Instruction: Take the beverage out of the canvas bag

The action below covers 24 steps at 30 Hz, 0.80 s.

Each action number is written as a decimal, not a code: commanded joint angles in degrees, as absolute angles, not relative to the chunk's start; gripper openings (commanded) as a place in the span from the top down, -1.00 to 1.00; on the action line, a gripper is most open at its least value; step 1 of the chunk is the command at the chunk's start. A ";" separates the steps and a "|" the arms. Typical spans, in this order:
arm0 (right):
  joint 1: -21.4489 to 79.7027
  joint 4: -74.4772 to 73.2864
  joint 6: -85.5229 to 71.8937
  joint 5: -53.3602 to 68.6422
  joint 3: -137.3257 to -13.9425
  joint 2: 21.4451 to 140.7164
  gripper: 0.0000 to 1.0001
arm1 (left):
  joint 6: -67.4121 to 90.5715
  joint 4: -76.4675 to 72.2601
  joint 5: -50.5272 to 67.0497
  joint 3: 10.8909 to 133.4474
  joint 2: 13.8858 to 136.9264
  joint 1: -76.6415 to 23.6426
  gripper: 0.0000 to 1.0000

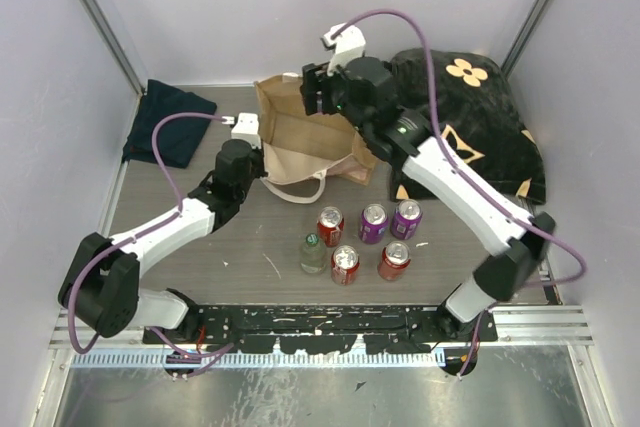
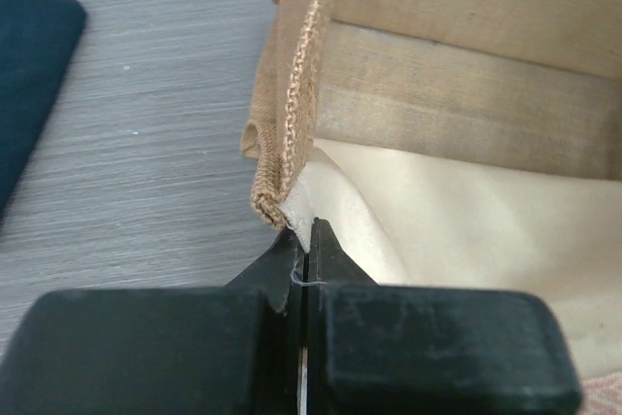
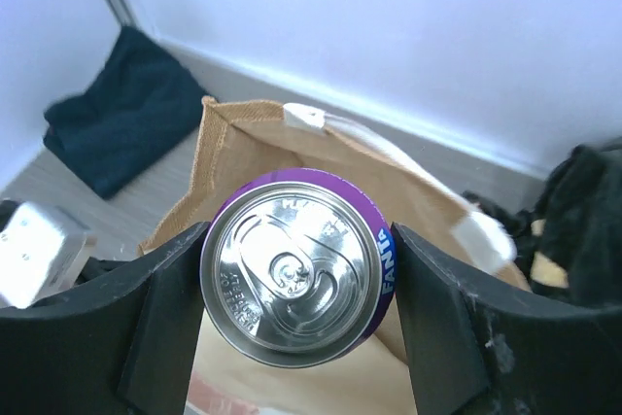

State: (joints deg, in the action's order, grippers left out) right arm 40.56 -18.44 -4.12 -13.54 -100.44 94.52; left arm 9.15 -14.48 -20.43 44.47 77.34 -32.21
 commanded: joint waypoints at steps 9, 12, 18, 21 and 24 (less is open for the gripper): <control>40.79 -8.29 2.56 -36.66 -88.02 78.44 0.99 | 17.59 -19.48 -39.75 45.62 77.45 -28.01 1.00; 40.04 -10.63 -0.08 -37.54 -85.81 78.44 0.99 | 20.39 -16.67 -37.90 47.22 78.68 -27.70 1.00; 36.52 -14.66 -8.82 -31.42 -79.43 76.79 0.99 | 24.78 -13.58 -30.56 48.22 78.57 -27.69 0.88; 35.68 -13.94 -12.19 -25.15 -73.95 76.02 0.99 | 24.91 -11.96 -25.81 48.86 78.11 -27.70 0.72; 35.64 -11.12 -14.15 -20.08 -69.01 76.04 0.99 | 25.91 -9.81 -21.72 49.30 77.37 -27.76 0.60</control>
